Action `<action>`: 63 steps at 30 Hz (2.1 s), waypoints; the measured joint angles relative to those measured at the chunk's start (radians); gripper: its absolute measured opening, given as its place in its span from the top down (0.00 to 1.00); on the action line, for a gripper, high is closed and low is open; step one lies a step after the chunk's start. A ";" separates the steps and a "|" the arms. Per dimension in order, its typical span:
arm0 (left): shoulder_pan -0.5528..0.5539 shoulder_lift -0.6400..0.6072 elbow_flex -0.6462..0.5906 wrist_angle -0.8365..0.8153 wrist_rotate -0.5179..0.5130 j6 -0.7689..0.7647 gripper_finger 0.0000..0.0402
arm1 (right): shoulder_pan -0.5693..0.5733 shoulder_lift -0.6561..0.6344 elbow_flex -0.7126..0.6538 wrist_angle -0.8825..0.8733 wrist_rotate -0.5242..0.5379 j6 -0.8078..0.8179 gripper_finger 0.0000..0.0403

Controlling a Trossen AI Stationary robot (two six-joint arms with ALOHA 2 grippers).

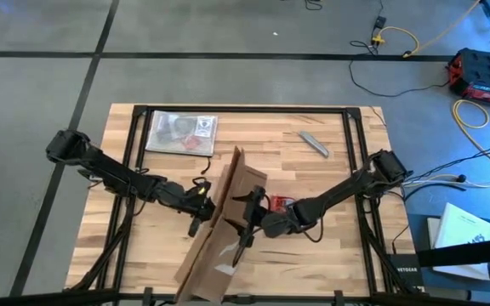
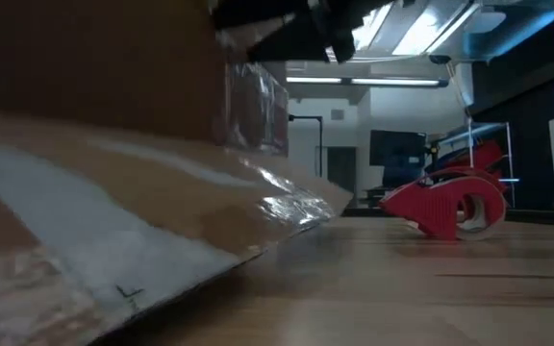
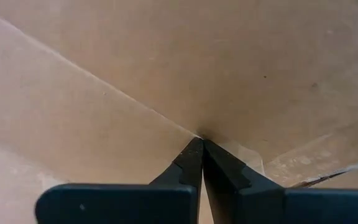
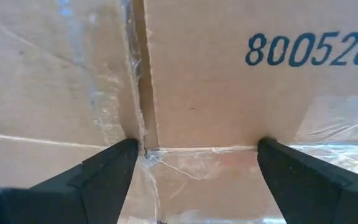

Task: Unpack boxes
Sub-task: Break down the box until it is fully flat

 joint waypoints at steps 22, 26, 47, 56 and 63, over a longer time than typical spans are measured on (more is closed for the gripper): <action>0.086 -0.099 0.008 0.064 -0.061 0.096 1.00 | -0.039 -0.091 0.141 -0.112 0.038 -0.027 0.20; 0.101 -0.078 0.008 0.037 -0.067 0.111 1.00 | -0.051 -0.090 0.140 -0.151 0.019 0.005 0.20; 0.109 -0.036 0.004 0.084 -0.063 -0.021 1.00 | -0.056 -0.092 0.137 -0.208 0.015 0.019 0.20; 0.108 -0.039 0.004 0.129 -0.061 -0.057 1.00 | -0.054 -0.091 0.135 -0.095 0.030 -0.172 0.20; 0.106 -0.039 0.005 0.130 -0.062 -0.124 1.00 | -0.052 -0.096 0.135 -0.088 0.032 -0.193 0.20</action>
